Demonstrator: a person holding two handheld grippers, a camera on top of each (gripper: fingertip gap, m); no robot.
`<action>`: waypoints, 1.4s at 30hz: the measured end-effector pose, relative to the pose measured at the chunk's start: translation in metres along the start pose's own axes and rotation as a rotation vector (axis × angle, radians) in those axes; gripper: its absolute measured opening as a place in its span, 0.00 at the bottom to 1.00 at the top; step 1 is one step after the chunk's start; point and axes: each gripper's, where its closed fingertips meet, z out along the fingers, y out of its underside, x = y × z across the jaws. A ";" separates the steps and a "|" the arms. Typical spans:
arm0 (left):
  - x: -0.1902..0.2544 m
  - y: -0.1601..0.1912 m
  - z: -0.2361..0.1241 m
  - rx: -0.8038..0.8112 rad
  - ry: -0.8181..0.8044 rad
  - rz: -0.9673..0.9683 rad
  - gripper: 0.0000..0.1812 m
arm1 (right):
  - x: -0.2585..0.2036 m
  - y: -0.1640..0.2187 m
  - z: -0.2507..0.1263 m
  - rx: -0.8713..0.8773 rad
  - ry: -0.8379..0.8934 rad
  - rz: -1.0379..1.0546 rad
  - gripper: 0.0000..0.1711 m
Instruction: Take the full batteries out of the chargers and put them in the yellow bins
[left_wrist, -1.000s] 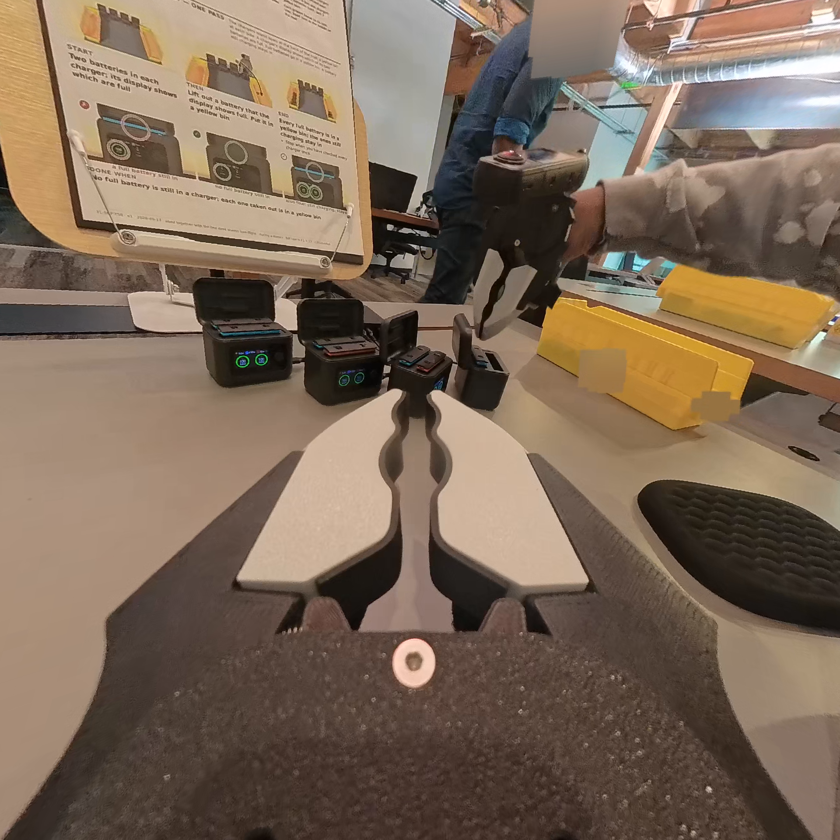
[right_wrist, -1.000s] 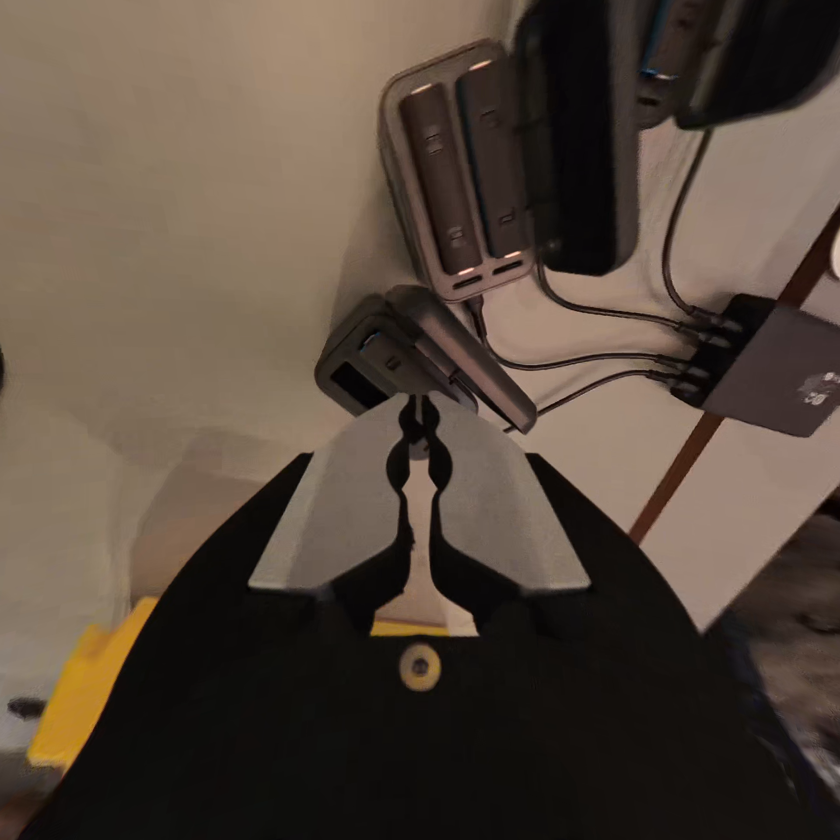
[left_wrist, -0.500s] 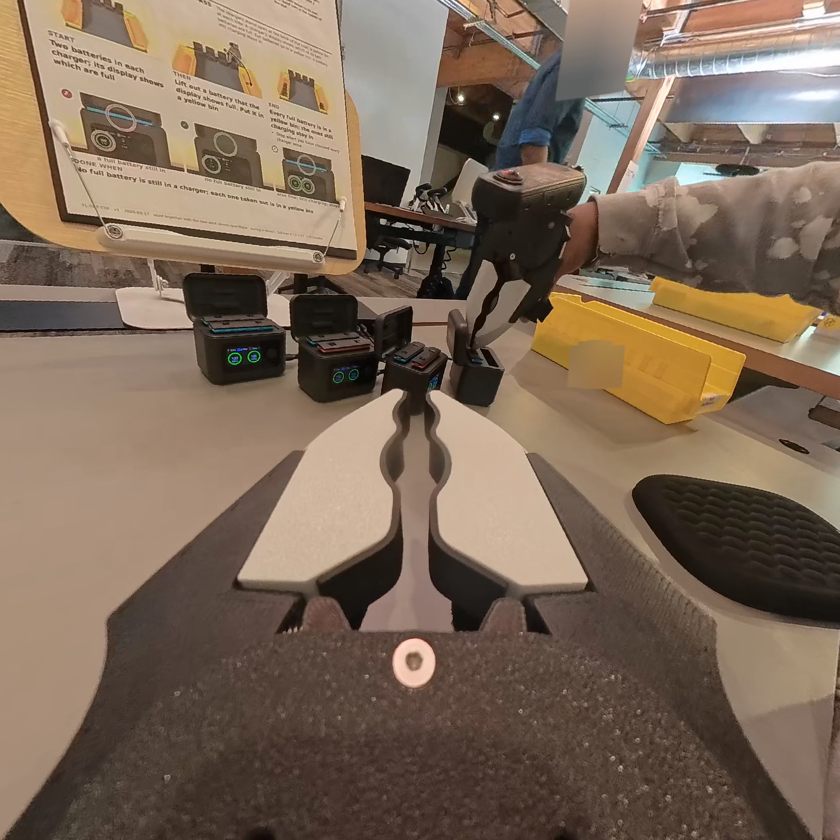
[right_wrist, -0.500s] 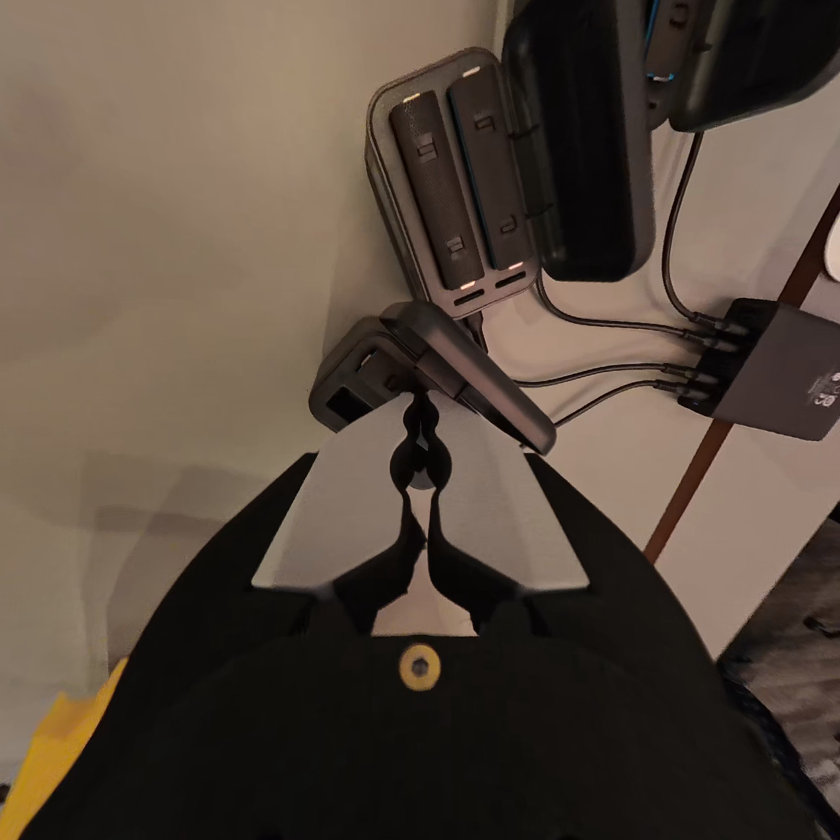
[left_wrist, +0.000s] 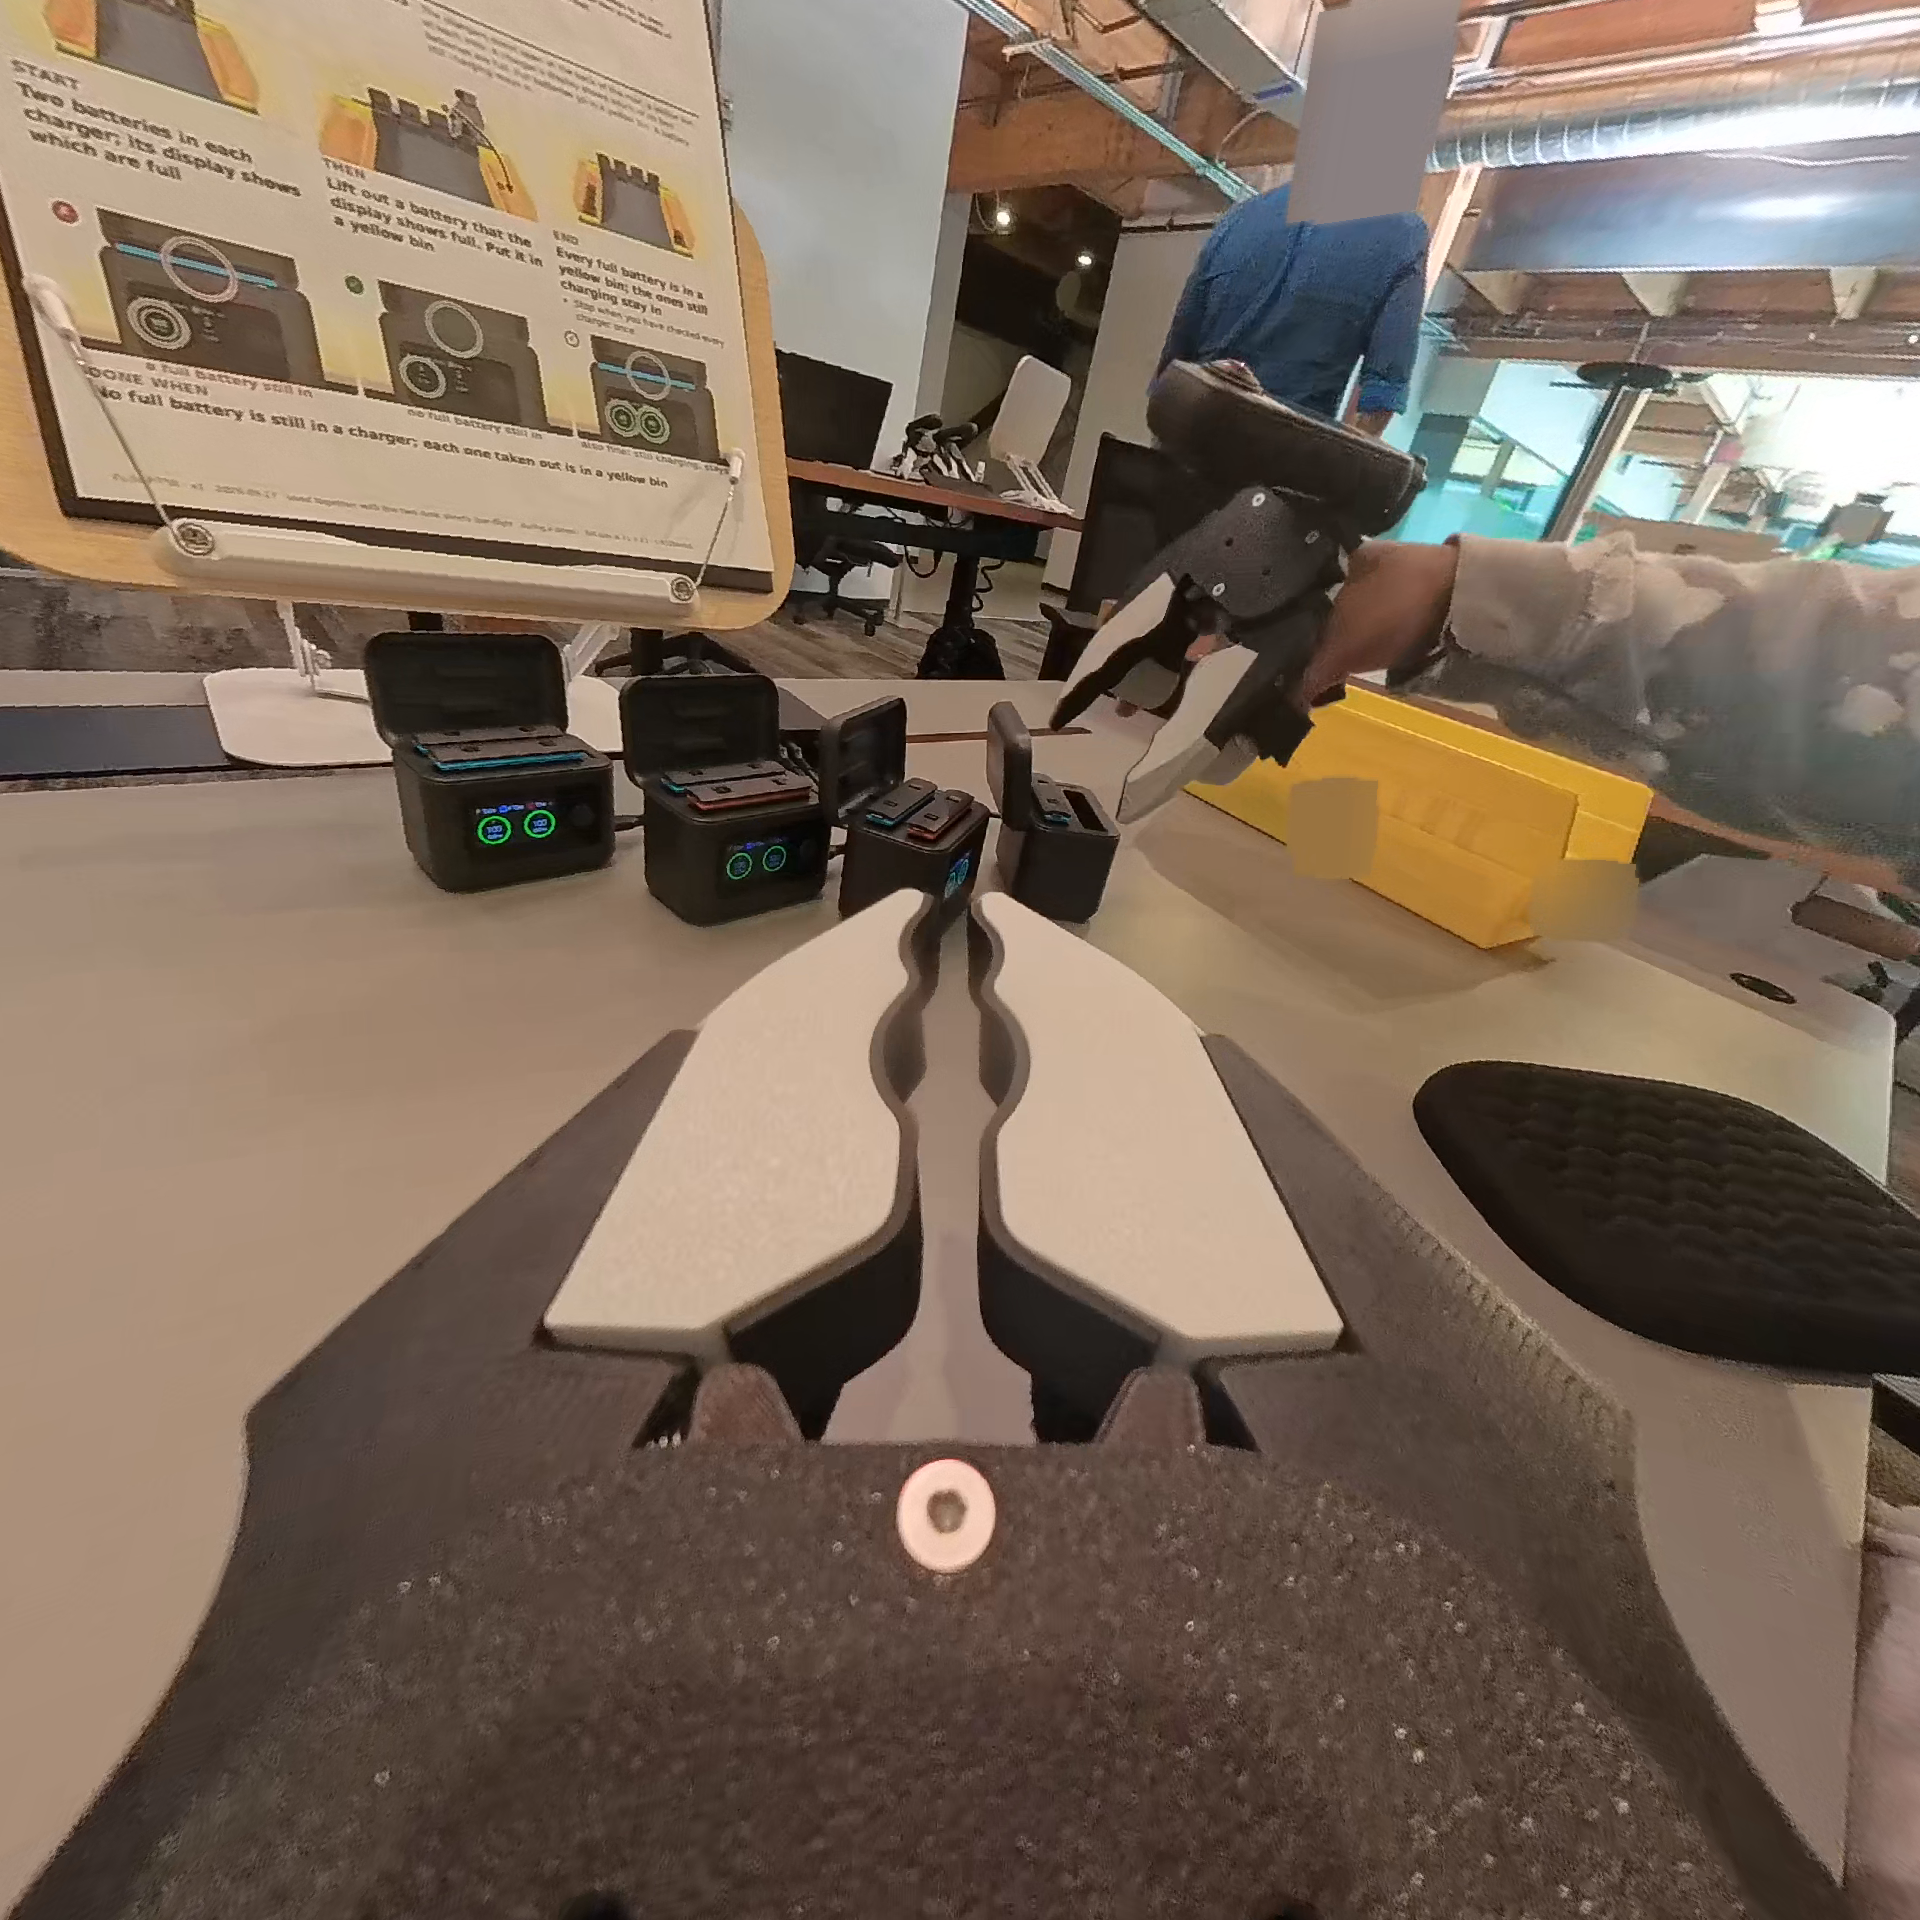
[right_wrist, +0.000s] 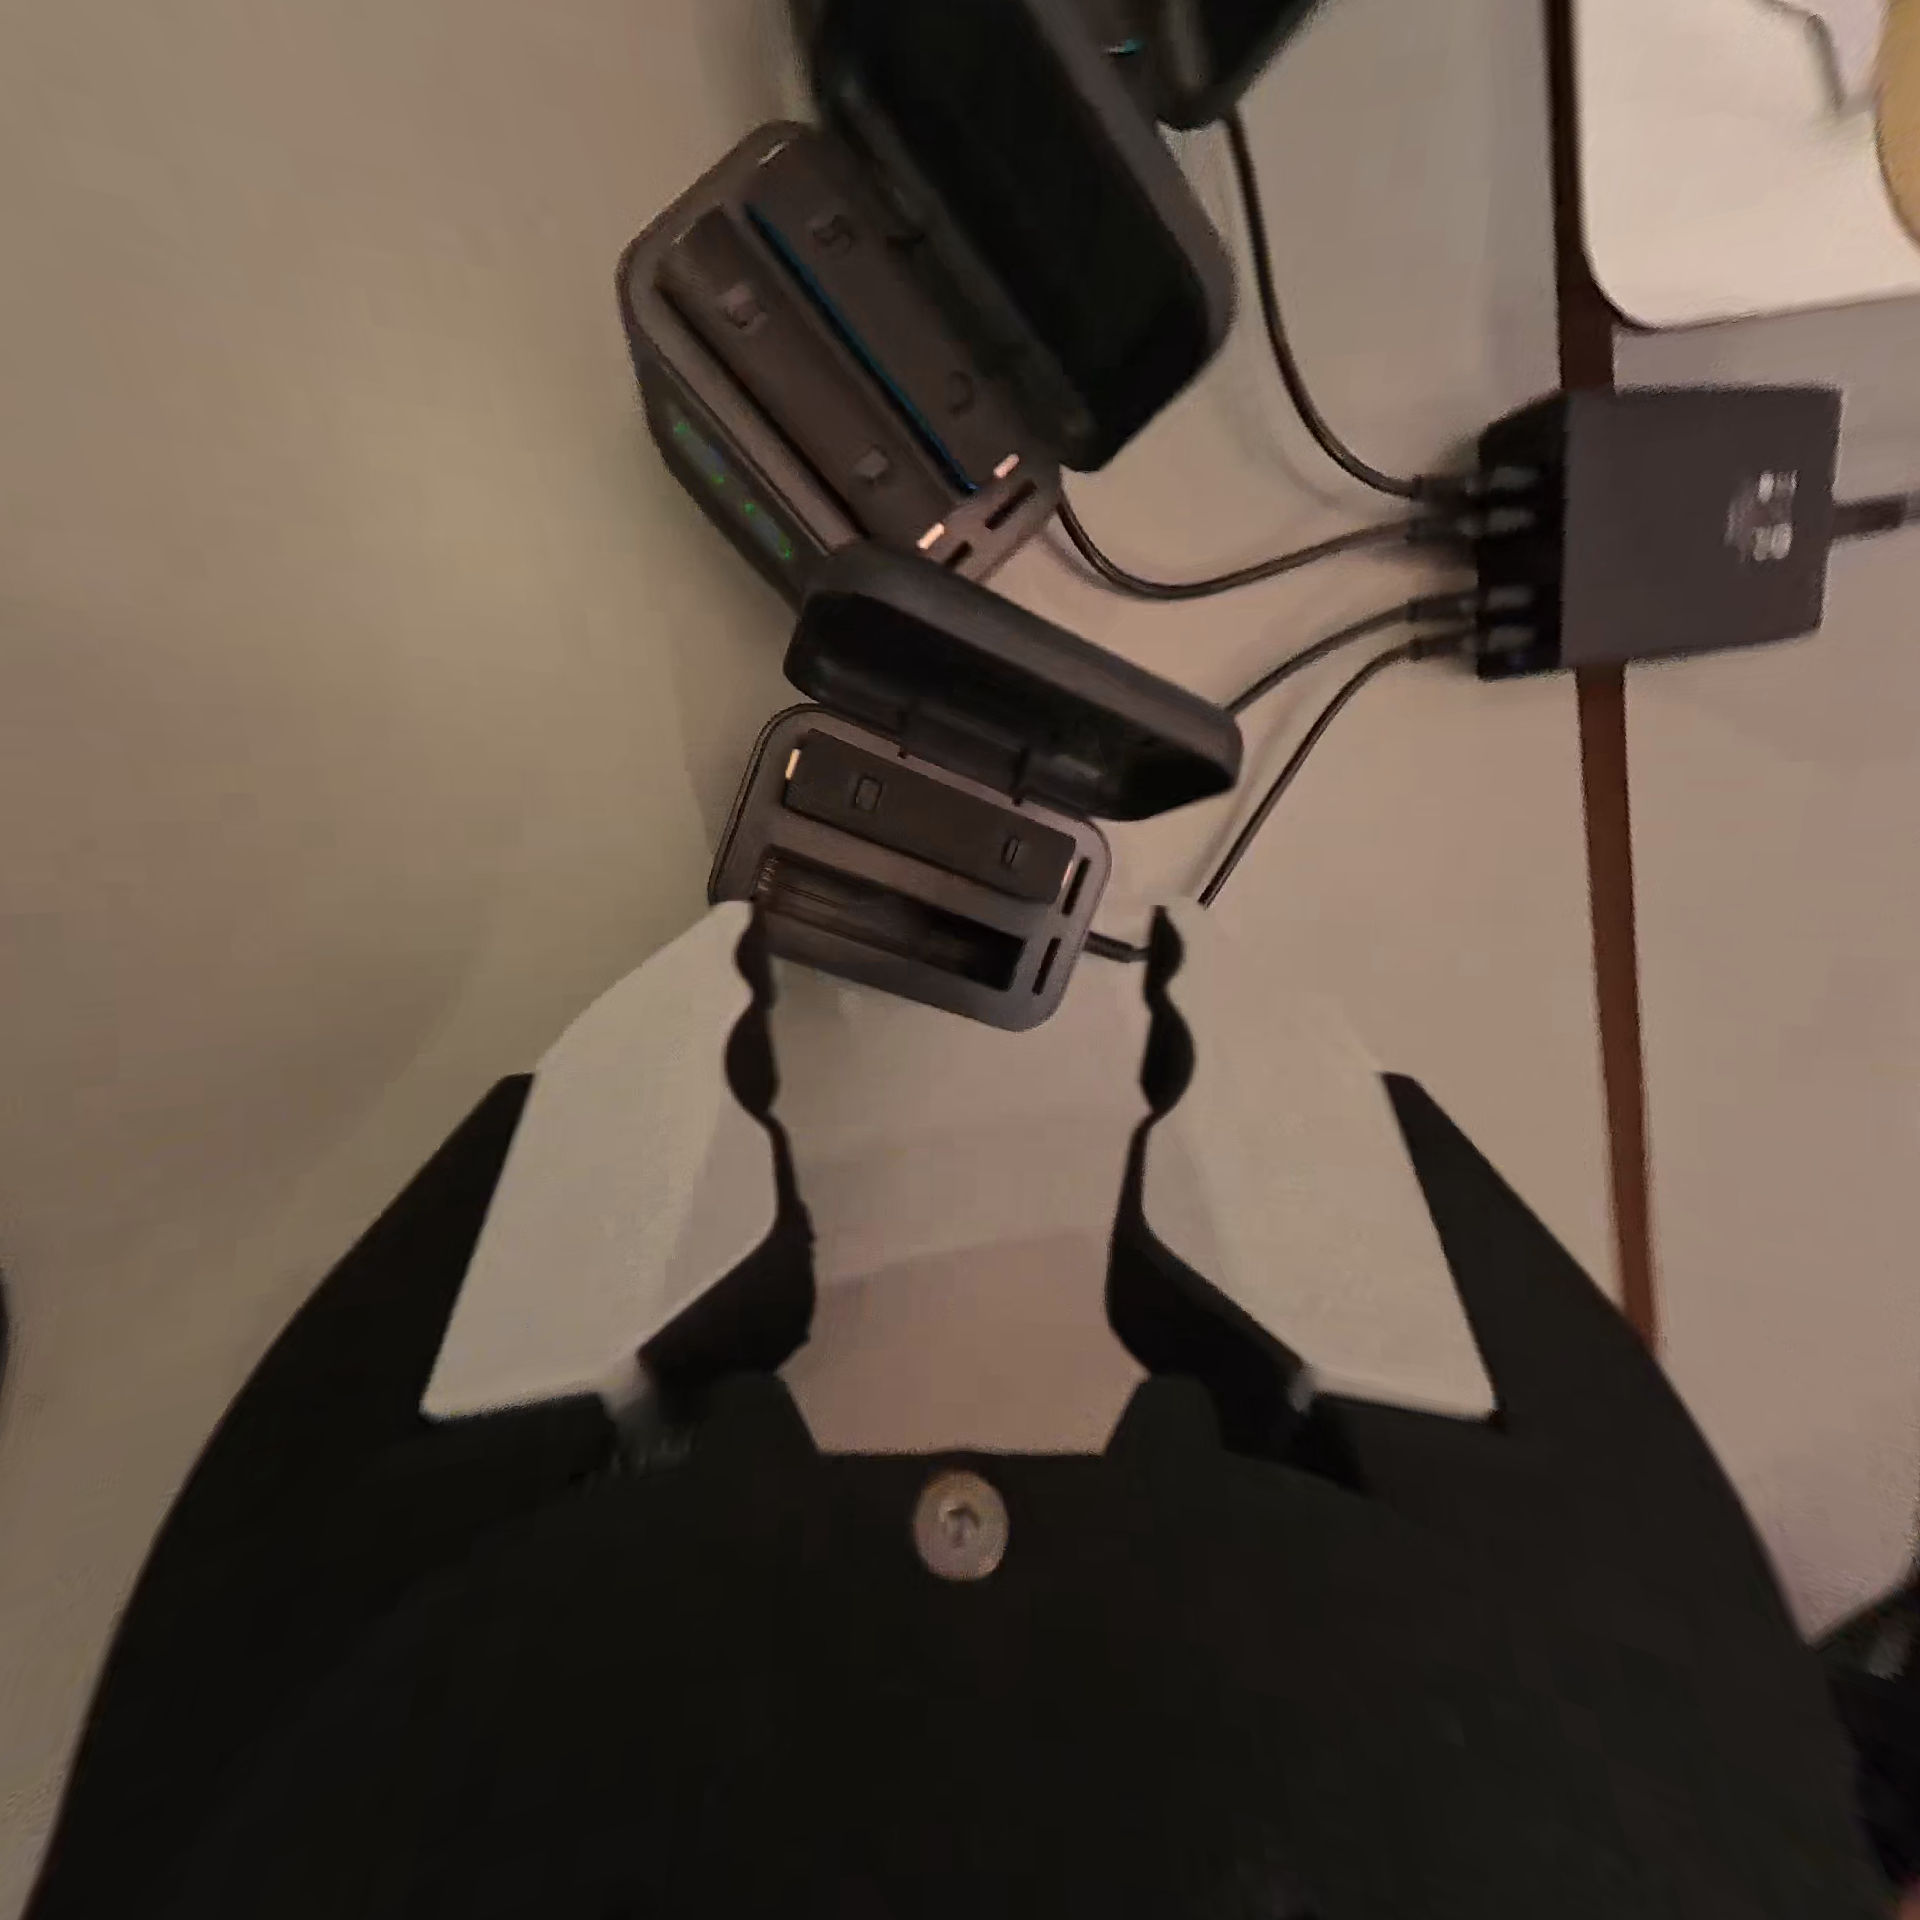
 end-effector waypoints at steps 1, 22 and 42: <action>0.001 0.000 0.000 -0.003 0.004 0.004 0.02 | -0.001 0.004 0.001 0.019 0.008 0.060 0.47; 0.009 -0.005 -0.004 0.040 0.013 0.064 0.01 | 0.003 -0.004 0.056 0.099 0.278 0.750 0.53; 0.007 -0.005 -0.004 0.036 0.013 0.045 0.01 | 0.032 -0.001 0.044 0.067 0.345 0.849 0.63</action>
